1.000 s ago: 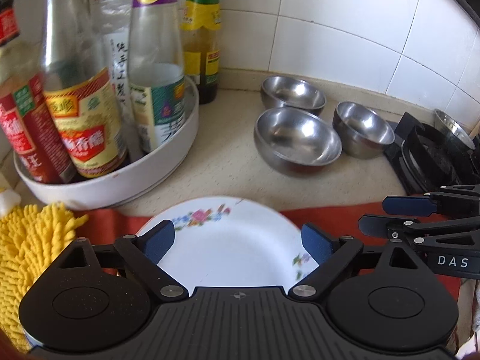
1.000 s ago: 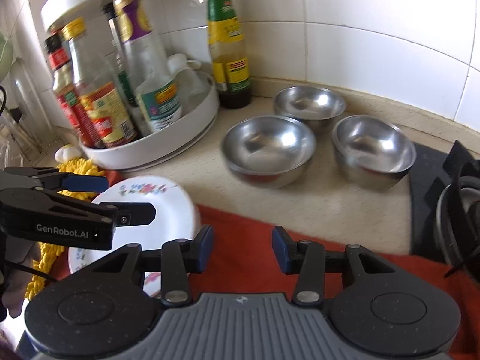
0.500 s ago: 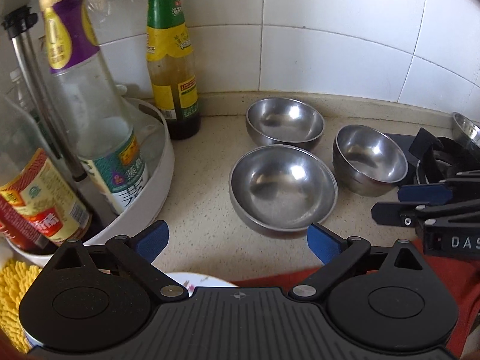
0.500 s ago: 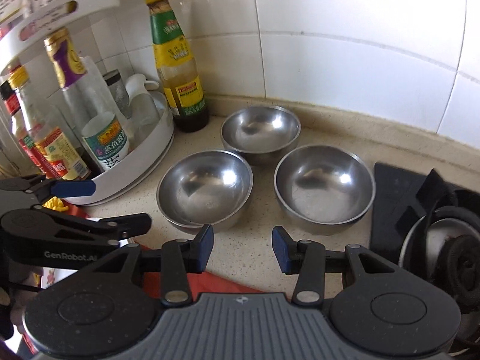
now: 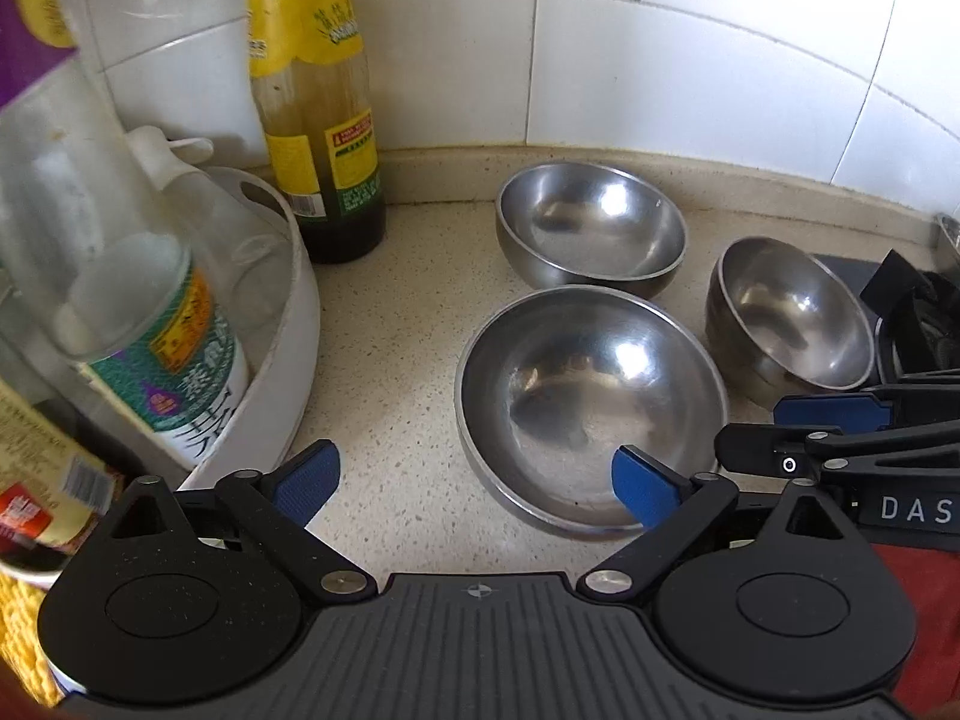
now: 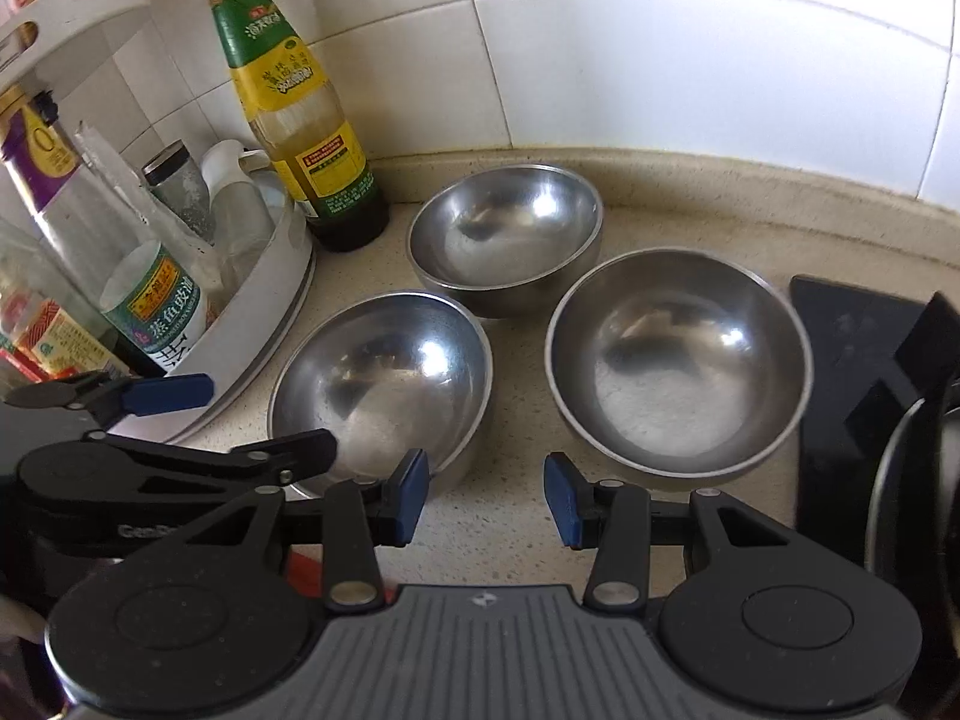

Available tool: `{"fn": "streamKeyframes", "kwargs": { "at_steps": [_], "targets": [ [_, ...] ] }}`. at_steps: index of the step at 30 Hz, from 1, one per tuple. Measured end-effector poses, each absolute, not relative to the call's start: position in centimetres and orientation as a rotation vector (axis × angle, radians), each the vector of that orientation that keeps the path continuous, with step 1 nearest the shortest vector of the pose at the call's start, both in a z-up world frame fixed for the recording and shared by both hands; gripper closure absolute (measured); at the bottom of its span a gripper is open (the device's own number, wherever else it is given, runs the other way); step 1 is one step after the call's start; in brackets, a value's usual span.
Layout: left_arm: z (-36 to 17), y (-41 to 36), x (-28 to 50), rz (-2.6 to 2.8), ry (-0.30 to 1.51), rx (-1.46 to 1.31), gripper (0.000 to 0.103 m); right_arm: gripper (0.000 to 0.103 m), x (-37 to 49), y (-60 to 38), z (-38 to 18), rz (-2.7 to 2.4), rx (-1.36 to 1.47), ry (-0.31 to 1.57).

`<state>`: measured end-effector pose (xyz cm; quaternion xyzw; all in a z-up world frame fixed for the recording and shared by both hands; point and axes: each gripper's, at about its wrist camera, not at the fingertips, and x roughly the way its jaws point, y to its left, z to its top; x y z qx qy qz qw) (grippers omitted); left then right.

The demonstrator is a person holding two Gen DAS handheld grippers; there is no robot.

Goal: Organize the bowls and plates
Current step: 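Move the right gripper toward the stainless steel bowls by the wall, then grasp the rim of a stainless steel bowl with the right gripper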

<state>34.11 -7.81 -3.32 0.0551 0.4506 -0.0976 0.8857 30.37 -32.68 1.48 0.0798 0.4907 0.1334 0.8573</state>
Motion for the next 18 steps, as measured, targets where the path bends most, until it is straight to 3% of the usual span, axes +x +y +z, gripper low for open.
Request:
{"fn": "streamKeyframes", "kwargs": {
  "at_steps": [7, 18],
  "targets": [
    [-4.8, -7.8, 35.7, -0.235, 0.986, 0.112, 0.018, 0.066, 31.7, -32.2, 0.2, 0.287, 0.211, 1.079],
    [-6.2, -8.0, 37.2, -0.292, 1.027, 0.098, 0.041, 0.084, 33.6, -31.7, -1.5, 0.295, 0.281, 1.128]
  ]
}}
